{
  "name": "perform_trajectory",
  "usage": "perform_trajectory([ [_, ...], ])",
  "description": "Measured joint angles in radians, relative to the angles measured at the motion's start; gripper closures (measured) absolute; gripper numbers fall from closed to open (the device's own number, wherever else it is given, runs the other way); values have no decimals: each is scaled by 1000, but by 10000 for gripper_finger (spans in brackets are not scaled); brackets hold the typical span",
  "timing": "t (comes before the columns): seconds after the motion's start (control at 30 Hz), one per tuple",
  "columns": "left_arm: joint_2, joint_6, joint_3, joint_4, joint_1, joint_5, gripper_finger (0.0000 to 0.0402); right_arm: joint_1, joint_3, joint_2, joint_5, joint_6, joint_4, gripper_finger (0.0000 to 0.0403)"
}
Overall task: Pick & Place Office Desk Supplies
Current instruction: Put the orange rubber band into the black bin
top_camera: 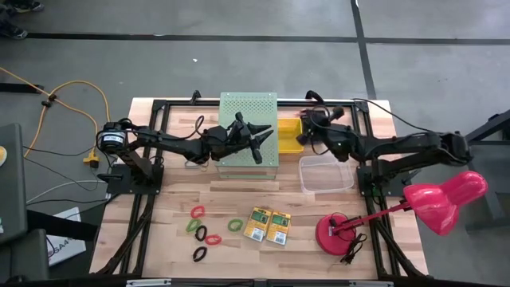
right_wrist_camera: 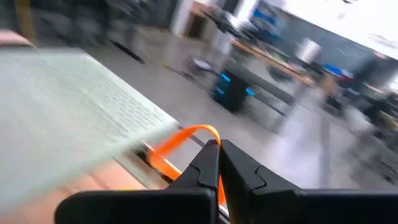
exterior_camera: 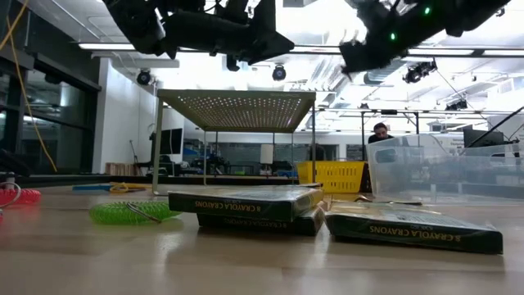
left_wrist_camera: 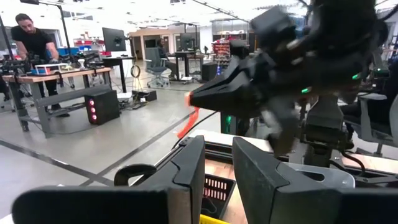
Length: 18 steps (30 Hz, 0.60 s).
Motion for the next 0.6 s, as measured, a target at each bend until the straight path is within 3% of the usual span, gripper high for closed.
perform_trajectory([
  [0.1, 0, 0, 0, 0, 0, 0, 322, -64, 0, 0, -31, 84, -108, 401],
  [0.6, 0, 0, 0, 0, 0, 0, 322, -451, 0, 1, -645, 452, -438, 401],
])
